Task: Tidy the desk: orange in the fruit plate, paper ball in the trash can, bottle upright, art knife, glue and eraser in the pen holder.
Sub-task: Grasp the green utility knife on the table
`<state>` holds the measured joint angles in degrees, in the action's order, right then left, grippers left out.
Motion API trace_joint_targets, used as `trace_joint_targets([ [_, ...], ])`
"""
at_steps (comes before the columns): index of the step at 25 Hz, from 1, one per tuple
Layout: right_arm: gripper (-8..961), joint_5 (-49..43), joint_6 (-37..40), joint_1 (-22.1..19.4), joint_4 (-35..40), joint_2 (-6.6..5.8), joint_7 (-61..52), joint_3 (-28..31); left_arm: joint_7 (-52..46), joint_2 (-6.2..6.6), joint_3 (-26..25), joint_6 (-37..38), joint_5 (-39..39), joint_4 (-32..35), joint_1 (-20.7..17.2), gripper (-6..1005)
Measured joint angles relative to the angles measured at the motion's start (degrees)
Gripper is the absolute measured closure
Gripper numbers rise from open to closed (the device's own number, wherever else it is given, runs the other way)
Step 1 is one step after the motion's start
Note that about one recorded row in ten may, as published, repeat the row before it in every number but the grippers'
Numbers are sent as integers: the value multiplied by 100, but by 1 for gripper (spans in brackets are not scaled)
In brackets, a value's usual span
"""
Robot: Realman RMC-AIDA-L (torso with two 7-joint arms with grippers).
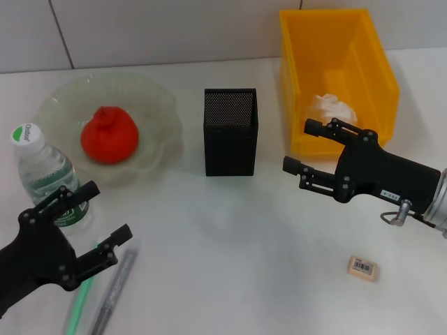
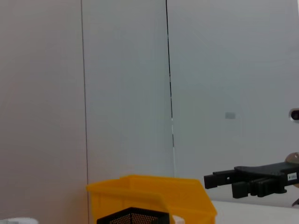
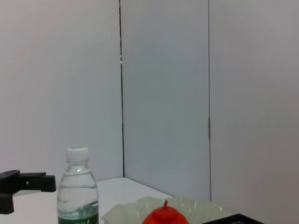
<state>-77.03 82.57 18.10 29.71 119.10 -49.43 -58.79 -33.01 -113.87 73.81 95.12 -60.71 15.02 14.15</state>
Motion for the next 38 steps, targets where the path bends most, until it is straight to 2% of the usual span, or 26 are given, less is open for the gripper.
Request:
trace_joint_targets([
  [6, 187, 5, -160, 12, 0, -1, -5, 1, -3, 23, 20, -105, -23, 117, -79, 207],
  [8, 187, 5, -322, 32, 2, -1, -8, 0, -316, 101, -67, -547, -376, 530, -232, 207],
  [11, 187, 3, -387, 35, 16, -9, -39, 12, -316, 101, -67, -547, -376, 530, -232, 208],
  [12, 187, -14, -423, 35, 40, -17, -89, 65, -635, 196, -74, -744, -444, 711, -308, 208],
  [16, 187, -29, -453, 35, 51, -18, -121, 137, -911, 296, -84, -855, -502, 1019, -480, 208],
  [17, 187, -31, -492, 39, 59, -18, -122, 145, -1257, 356, -160, -1035, -703, 1366, -629, 208],
  [19, 187, -33, -522, 51, 66, -19, -122, 148, -1457, 371, -232, -1127, -839, 1517, -692, 208],
  [21, 187, -34, -532, 58, 67, -19, -123, 148, -1847, 380, -539, -1264, -1212, 1833, -818, 208],
  [26, 187, -37, -630, 116, 70, -17, -127, 149, -2674, 266, -1641, -1237, -2464, 2609, -960, 209],
  [27, 187, -38, -670, 134, 71, -13, -131, 150, -3170, 187, -1852, -1201, -3014, 3120, -996, 209],
  [28, 187, -38, -670, 134, 71, -13, -131, 150, -3170, 187, -1852, -1201, -3014, 3120, -996, 209],
  [30, 187, -39, -710, 145, 70, -10, -135, 148, -3798, 67, -1956, -1178, -3657, 3736, -1007, 210],
  [31, 187, -39, -721, 146, 71, -10, -135, 149, -3798, 67, -1956, -1178, -3657, 3736, -1007, 210],
  [32, 187, -30, -728, 145, 70, -11, -137, 148, -4353, -76, -2040, -1167, -4185, 4290, -1006, 210],
  [33, 187, -30, -728, 145, 70, -11, -137, 148, -4353, -76, -2040, -1167, -4185, 4290, -1006, 210],
  [35, 187, -25, -731, 137, 71, -13, -137, 179, -4867, -309, -2107, -1140, -4662, 4935, -1004, 210],
  [36, 187, -25, -732, 133, 71, -14, -137, 204, -4867, -309, -2107, -1140, -4662, 4935, -1004, 210],
  [37, 187, -31, -735, 120, 73, -15, -137, 263, -5196, -420, -2143, -1123, -4950, 5343, -1003, 210],
  [38, 187, -31, -735, 120, 73, -15, -137, 263, -5361, -437, -2143, -1119, -5035, 5483, -1004, 211],
])
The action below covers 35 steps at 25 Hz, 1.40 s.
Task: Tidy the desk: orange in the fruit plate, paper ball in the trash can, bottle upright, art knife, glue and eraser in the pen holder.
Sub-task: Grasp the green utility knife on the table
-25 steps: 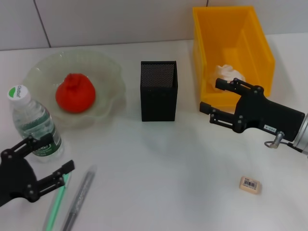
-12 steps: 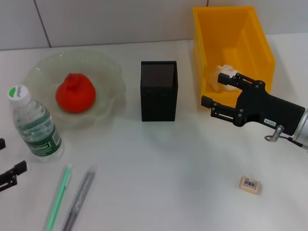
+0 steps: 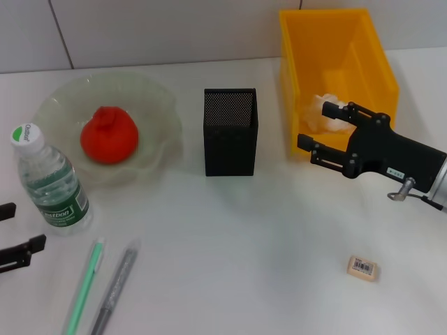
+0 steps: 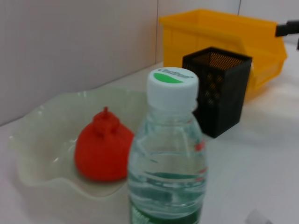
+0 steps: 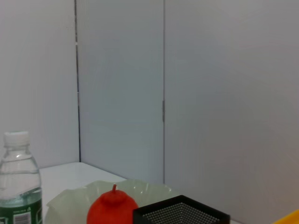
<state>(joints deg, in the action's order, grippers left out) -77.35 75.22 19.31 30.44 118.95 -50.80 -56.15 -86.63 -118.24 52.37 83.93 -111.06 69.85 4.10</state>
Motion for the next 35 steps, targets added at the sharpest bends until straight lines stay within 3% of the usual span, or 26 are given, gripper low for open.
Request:
trace_joint_targets([
  [4, 187, -2, 0, -31, 5, -8, 15, 36, -857, 7, 19, 80, -128, 510, 9, 211],
  [8, 187, -2, 0, -36, 7, -10, 34, 84, -1014, -7, 15, 151, -222, 734, 4, 211],
  [14, 187, -2, 1, -19, 32, -12, 48, 101, -2153, -5, 55, 365, -1453, 1170, 227, 212],
  [21, 187, 18, -3, 5, 34, -12, 54, 170, -2907, -17, 201, 709, -1926, 1323, 524, 213],
  [24, 187, 3, -10, 7, 33, -13, 56, 249, -3435, -25, 663, 700, -2247, 1575, 603, 213],
  [30, 187, 0, -63, 7, 32, -31, 59, 330, -3863, -27, 1073, 722, -2463, 1881, 638, 214],
  [31, 187, 6, -81, 5, 32, -40, 60, 334, -4410, -29, 1517, 734, -2705, 2293, 650, 214],
  [35, 187, 18, -114, -1, 32, -45, 62, 334, -4669, -29, 1718, 739, -2819, 2447, 659, 215],
])
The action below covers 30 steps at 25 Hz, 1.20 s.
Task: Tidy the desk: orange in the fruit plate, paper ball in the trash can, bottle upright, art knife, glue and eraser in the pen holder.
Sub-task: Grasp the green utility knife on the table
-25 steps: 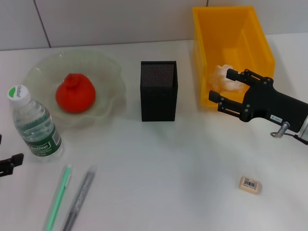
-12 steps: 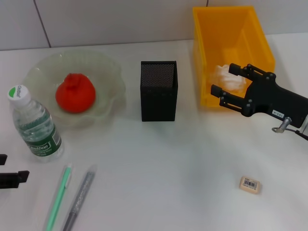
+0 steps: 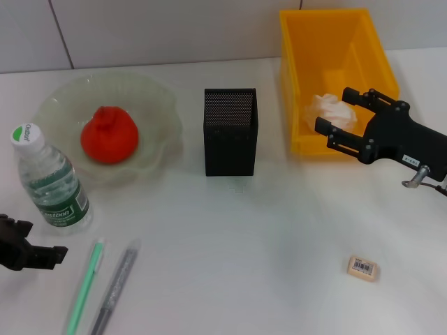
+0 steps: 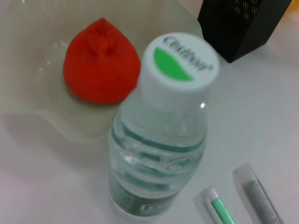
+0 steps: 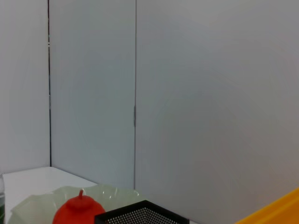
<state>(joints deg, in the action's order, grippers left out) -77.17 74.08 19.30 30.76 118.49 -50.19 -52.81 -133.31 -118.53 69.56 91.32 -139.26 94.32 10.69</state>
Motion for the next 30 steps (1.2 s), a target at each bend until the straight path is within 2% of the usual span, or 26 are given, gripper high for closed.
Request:
trace_joint_targets([
  [1, 187, 2, -23, -1, 3, -1, 0, 5, -459, -2, 269, 4, -198, 139, 57, 215],
  [7, 187, 2, -29, -27, 8, -2, 0, 99, -1256, -3, 722, 13, -473, 295, 166, 216],
  [23, 187, -26, -41, -41, 9, -2, 10, 219, -2170, -12, 1286, 85, -454, 362, 350, 217],
  [30, 187, -26, -96, -47, -10, -2, 143, 229, -2393, -12, 1469, 100, -477, 210, 656, 218],
])
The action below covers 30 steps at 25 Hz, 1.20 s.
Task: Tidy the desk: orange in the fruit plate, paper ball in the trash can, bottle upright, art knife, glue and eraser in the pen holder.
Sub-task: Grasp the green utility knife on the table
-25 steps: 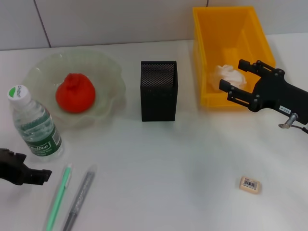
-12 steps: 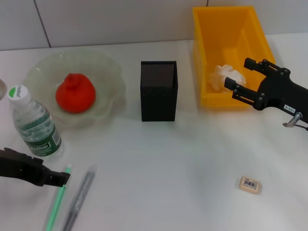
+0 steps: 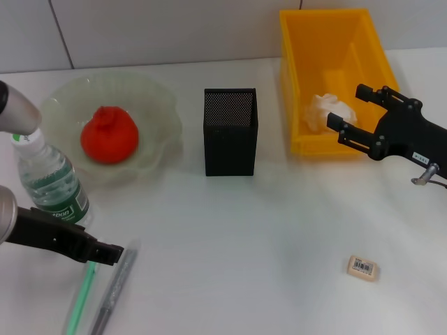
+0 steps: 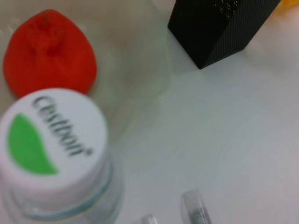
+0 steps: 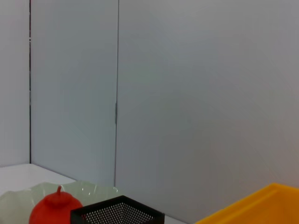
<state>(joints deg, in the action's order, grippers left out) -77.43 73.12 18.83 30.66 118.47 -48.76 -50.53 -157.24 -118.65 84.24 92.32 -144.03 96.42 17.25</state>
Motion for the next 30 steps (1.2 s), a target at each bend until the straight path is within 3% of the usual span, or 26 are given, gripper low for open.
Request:
trace_joint_targets([
  [16, 187, 0, -9, -43, -11, 0, 7, 61, -761, -24, 647, 9, -886, -82, 171, 220],
  [30, 187, 9, -28, -51, -43, 12, 89, 131, -779, -44, 668, 43, -1025, -196, 312, 222],
])
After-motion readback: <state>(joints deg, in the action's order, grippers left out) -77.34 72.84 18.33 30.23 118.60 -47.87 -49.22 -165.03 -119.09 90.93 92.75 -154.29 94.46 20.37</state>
